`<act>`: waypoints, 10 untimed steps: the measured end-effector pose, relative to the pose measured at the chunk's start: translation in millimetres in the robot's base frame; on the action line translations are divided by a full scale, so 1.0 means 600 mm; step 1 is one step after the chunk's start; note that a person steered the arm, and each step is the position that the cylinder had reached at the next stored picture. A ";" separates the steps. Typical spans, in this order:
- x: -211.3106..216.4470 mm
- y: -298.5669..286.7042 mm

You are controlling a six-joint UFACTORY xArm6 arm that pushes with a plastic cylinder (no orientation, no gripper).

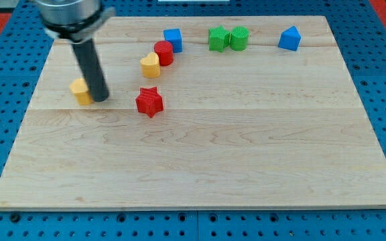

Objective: Push the yellow blocks towards the center left side of the board

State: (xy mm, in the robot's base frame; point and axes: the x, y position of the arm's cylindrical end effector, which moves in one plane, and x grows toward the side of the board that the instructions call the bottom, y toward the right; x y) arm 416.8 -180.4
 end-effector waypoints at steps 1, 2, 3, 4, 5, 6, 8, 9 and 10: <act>0.015 -0.002; -0.059 0.052; -0.058 0.188; -0.093 0.294; -0.136 0.162; -0.132 0.143; -0.209 0.104; -0.142 0.071; -0.098 0.058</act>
State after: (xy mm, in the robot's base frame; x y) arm 357.9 -145.3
